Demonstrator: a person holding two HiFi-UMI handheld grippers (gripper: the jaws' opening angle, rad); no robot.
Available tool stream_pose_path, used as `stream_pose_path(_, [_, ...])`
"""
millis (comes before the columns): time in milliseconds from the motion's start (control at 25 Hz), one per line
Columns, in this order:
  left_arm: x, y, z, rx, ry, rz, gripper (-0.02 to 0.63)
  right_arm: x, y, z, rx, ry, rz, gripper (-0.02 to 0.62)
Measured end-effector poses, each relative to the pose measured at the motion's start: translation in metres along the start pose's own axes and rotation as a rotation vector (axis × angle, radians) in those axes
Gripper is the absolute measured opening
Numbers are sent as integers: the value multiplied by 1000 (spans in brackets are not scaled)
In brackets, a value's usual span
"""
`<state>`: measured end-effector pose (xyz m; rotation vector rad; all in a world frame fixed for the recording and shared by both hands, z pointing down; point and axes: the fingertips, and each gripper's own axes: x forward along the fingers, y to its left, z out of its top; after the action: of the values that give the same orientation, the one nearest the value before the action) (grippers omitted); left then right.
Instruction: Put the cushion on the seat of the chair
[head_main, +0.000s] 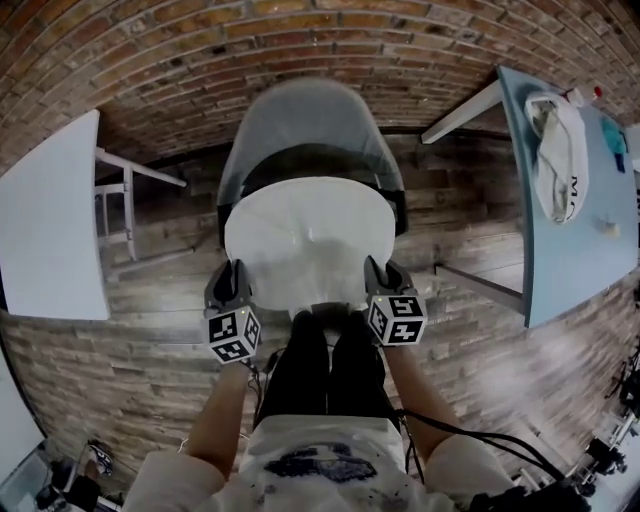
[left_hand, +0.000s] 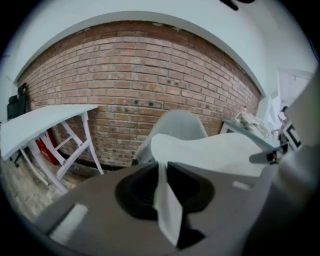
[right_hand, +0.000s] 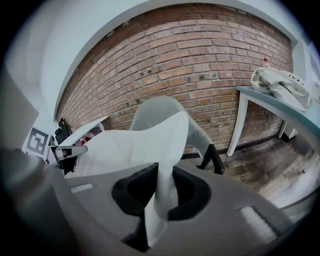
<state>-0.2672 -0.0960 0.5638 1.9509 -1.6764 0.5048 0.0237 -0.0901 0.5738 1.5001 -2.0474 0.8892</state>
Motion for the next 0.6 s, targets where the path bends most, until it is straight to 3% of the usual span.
stream_pose_path(600, [101, 23, -100, -9, 59, 27, 49, 115, -41, -82, 19, 73, -7, 43])
